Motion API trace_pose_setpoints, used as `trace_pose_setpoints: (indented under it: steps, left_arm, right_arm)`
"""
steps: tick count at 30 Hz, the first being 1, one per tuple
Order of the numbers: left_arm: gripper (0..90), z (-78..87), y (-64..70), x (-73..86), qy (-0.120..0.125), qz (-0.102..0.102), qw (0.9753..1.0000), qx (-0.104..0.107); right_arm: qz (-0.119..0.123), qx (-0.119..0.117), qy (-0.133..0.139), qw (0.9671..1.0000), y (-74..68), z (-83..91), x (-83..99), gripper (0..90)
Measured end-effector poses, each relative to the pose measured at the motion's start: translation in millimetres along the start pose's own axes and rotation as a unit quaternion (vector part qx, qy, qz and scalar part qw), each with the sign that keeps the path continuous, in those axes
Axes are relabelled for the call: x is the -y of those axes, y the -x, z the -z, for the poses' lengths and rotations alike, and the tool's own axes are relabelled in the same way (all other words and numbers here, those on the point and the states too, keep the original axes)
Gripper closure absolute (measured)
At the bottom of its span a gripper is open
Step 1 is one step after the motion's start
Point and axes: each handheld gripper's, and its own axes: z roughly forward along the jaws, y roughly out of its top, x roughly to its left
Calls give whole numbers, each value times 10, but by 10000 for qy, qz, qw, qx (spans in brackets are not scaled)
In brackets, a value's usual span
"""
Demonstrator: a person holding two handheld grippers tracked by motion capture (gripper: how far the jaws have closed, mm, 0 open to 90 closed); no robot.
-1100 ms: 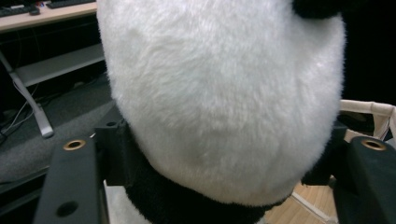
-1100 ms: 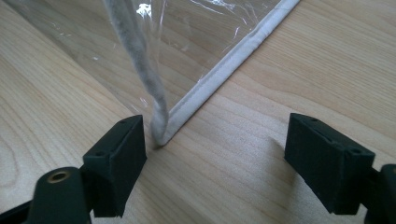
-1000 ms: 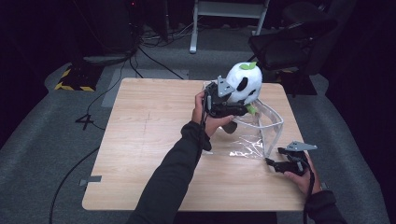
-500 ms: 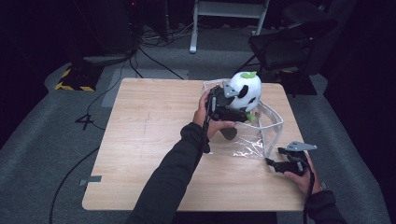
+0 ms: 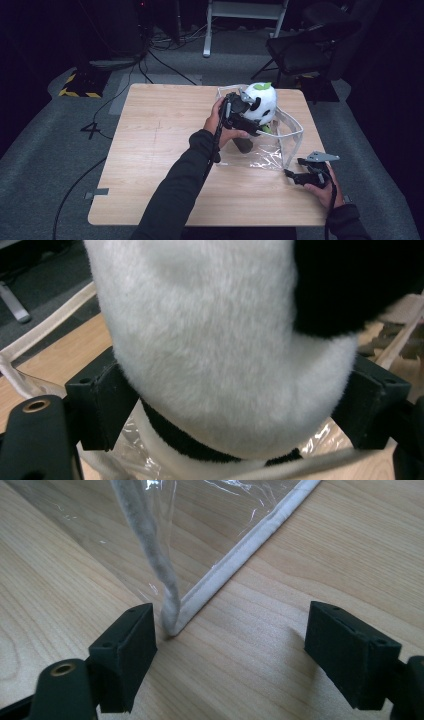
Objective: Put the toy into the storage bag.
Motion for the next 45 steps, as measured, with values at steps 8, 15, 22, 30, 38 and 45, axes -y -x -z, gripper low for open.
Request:
trace_pose_setpoints:
  steps: [8, 15, 22, 30, 38, 45]
  left_arm:
    - [155, 26, -1, -24, -234, -84, 9997, 66]
    - [155, 53, -1, 4, -187, -106, 9996, 172]
    - [156, 85, 8, 16, -256, -213, 9993, 192]
    - [157, 218, -5, 48, 65, -106, 9999, 62]
    - [159, 212, -20, 59, 66, -117, 9999, 65]
    - [176, 244, -15, 55, 72, -223, 9997, -50]
  right_arm:
    - [1, 1, 1, 10000, 0, 0, 0, 205]
    - [-1, -2, 1, 10000, 0, 0, 0, 205]
    - [-1, -1, 1, 10000, 0, 0, 0, 205]
    - [-5, -3, 2, 10000, 0, 0, 0, 204]
    - [-2, -1, 1, 10000, 0, 0, 0, 204]
    - [-1, -2, 1, 10000, 1, 0, 0, 204]
